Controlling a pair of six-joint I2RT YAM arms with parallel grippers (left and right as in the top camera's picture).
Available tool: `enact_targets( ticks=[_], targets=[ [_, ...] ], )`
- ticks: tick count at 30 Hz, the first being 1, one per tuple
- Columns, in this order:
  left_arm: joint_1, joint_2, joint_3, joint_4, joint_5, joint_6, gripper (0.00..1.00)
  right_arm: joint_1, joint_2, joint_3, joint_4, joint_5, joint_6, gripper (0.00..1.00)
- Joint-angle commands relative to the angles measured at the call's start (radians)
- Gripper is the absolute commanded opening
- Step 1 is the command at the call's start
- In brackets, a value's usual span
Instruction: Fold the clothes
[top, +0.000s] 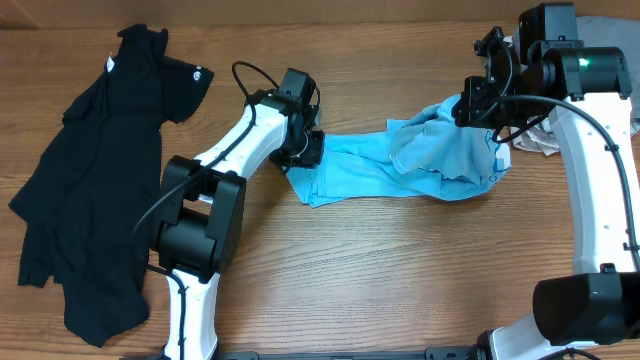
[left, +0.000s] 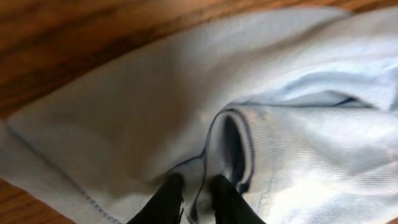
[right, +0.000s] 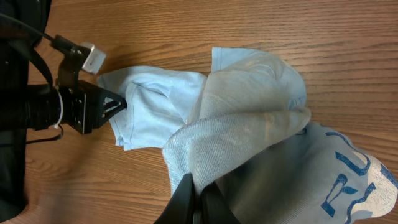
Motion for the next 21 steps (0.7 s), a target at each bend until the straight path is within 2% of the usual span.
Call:
enact_targets(
  ticks=[1,4,9,14,21],
  targets=[
    [-0.005,-0.008,-0.051,0.012,0.005,-0.016,0.14,0.000,-0.040,0.022,0.006,0.002,-0.008,0.04],
    [0.002,-0.008,-0.054,0.021,0.002,-0.016,0.04,0.000,-0.040,0.022,0.005,0.007,-0.008,0.04],
    [0.027,-0.012,0.002,0.002,0.006,-0.014,0.04,0.000,-0.040,0.022,0.004,0.006,-0.007,0.04],
    [0.042,-0.051,0.139,-0.125,-0.001,0.033,0.04,0.000,-0.040,0.022,-0.002,0.007,-0.008,0.05],
    [0.055,-0.246,0.314,-0.232,-0.093,0.092,0.04,0.000,-0.040,0.022,-0.026,0.021,-0.006,0.08]
  ],
)
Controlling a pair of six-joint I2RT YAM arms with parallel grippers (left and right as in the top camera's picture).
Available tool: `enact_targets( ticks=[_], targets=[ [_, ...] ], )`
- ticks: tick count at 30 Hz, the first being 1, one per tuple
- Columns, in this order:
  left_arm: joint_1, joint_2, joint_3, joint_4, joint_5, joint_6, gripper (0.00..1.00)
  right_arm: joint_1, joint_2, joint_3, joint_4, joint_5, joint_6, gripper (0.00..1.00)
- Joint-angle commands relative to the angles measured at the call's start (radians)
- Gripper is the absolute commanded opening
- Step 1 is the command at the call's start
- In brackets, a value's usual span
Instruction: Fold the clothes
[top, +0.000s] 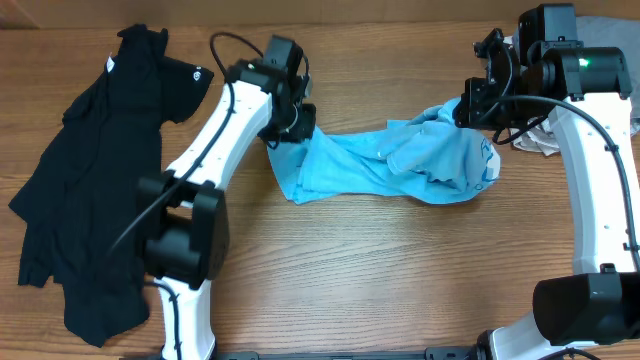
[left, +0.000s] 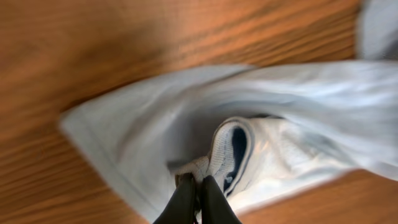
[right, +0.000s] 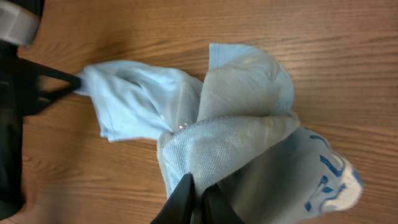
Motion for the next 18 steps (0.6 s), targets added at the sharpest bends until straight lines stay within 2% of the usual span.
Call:
enact_targets(
  ticks=[1,5,7,11,12,15,18],
  targets=[
    [0.009,-0.206,0.098,-0.021,-0.109,0.068,0.04,0.000,-0.040,0.022,-0.014,0.009,-0.003,0.08],
    [0.019,-0.367,0.108,-0.023,-0.253,0.077,0.04,-0.003,-0.040,0.022,-0.051,0.009,0.003,0.09],
    [0.026,-0.451,0.108,-0.023,-0.309,0.082,0.04,-0.012,-0.040,0.022,-0.072,0.016,0.031,0.20],
    [0.024,-0.555,0.108,-0.031,-0.324,0.139,0.04,-0.043,-0.039,0.021,-0.090,0.016,0.057,0.44],
    [0.024,-0.572,0.108,-0.040,-0.324,0.146,0.04,-0.050,-0.038,0.021,-0.090,0.015,0.058,0.47],
    [0.024,-0.585,0.108,-0.085,-0.319,0.173,0.04,-0.060,-0.034,0.021,-0.083,-0.008,0.061,0.51],
    [0.024,-0.575,0.103,-0.110,-0.317,0.181,0.04,-0.035,-0.029,0.021,-0.069,-0.097,-0.001,0.51]
  ],
)
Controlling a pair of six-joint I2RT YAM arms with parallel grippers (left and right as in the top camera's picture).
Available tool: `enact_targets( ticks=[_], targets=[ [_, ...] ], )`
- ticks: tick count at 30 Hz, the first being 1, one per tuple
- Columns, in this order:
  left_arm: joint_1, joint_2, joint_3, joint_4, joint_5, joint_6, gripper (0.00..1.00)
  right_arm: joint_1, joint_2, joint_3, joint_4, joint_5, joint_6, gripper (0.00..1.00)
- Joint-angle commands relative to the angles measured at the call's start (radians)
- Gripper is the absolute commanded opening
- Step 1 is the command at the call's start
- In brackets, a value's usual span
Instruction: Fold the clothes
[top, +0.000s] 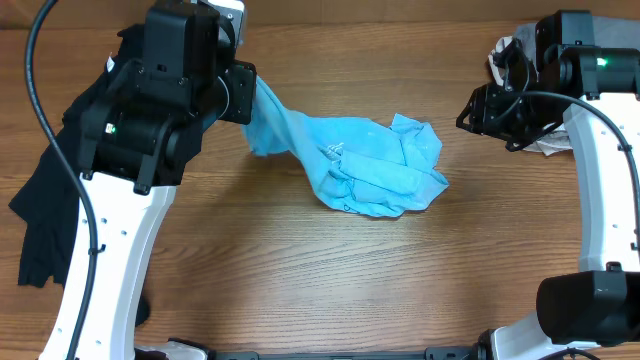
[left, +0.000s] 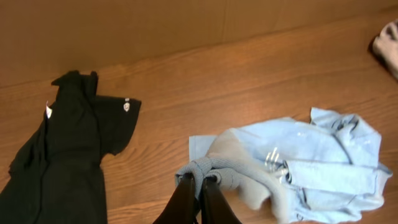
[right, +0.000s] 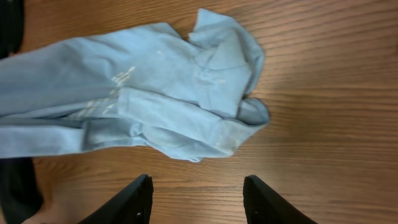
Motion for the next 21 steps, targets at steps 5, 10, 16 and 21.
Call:
enact_targets(
  ticks=[5,10,16,21],
  targets=[
    [0.004,0.004,0.010,-0.003,-0.020,0.035,0.04,0.135,-0.016,-0.043,0.085,-0.073,-0.032,0.52],
    [0.004,0.005,0.010,-0.006,-0.020,0.035,0.04,0.270,0.023,-0.227,0.282,-0.077,0.071,0.52],
    [0.004,0.005,0.010,-0.014,-0.020,0.035,0.04,0.442,0.142,-0.312,0.475,0.032,0.145,0.52],
    [0.004,0.005,0.010,-0.021,-0.020,0.035,0.04,0.480,0.228,-0.312,0.556,0.113,0.228,0.52]
  ],
)
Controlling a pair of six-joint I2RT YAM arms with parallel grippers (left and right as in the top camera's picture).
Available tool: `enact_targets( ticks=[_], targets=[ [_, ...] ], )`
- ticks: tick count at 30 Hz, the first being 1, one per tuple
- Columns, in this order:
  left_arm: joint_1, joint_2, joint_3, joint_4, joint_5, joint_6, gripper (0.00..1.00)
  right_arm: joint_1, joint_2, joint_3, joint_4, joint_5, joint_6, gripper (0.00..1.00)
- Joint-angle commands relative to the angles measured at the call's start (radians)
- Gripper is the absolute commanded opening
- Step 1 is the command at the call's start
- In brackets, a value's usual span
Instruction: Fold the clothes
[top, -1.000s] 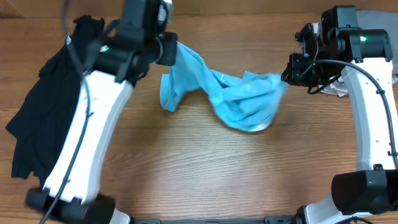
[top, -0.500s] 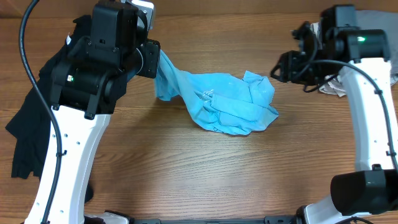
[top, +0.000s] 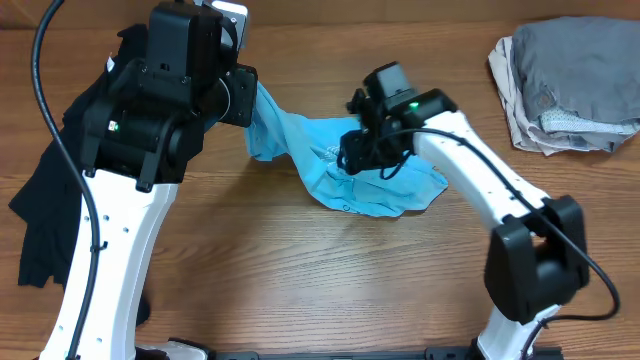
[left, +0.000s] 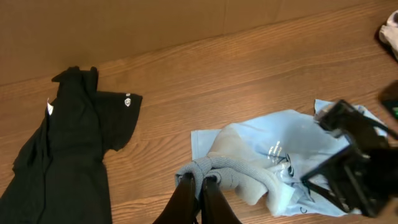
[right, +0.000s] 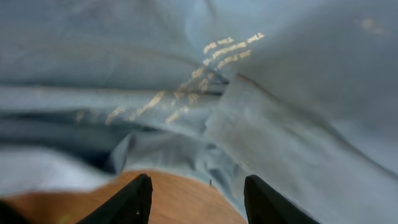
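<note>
A light blue shirt (top: 375, 185) lies crumpled mid-table, one end lifted toward the upper left. My left gripper (left: 197, 182) is shut on its ribbed collar (left: 214, 167), holding that end off the wood; in the overhead view the left arm (top: 160, 100) hides the grip. My right gripper (top: 358, 160) stands open low over the shirt's left-middle, its fingers (right: 134, 199) spread wide above blue cloth (right: 261, 112) with gold lettering. A black garment (top: 90, 190) sprawls along the left side.
A folded grey pile (top: 570, 80) with a white piece under it sits at the far right corner. Bare wood (top: 350, 290) runs along the front of the table. A brown wall (left: 155, 22) rises behind the table.
My right gripper has moved from the right side of the table to the shirt's middle, still open. The left gripper holds the collar raised as before.
Both grippers first held the blue shirt stretched between them, left end and right end. Then the left end was higher and further left. By 0.7 s ago the right gripper had let go, the shirt crumpled mid-table. Now the open right gripper is at the shirt.
</note>
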Motion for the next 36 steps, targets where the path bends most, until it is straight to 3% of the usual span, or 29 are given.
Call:
enact_targets(
  ticks=[1,11,18,20,21,36],
  targets=[
    [0.003,-0.002,0.010,-0.005,-0.017,0.021,0.04,-0.001,0.049,-0.005,0.043,0.076,0.086,0.52],
    [0.003,-0.002,0.010,-0.014,-0.017,0.022,0.04,0.000,0.136,-0.005,0.122,0.083,0.145,0.52],
    [0.003,-0.002,0.010,-0.015,-0.017,0.022,0.04,-0.002,0.143,-0.005,0.090,0.200,0.162,0.26],
    [0.003,-0.002,0.010,-0.015,-0.018,0.022,0.04,-0.009,0.142,-0.003,0.077,0.228,0.175,0.15],
    [0.003,-0.002,0.010,-0.015,-0.019,0.022,0.04,-0.021,0.138,0.003,0.063,0.229,0.175,0.04],
    [0.049,-0.003,0.011,-0.007,-0.100,-0.001,0.04,-0.387,-0.260,0.429,-0.350,0.209,0.063,0.04]
  ],
)
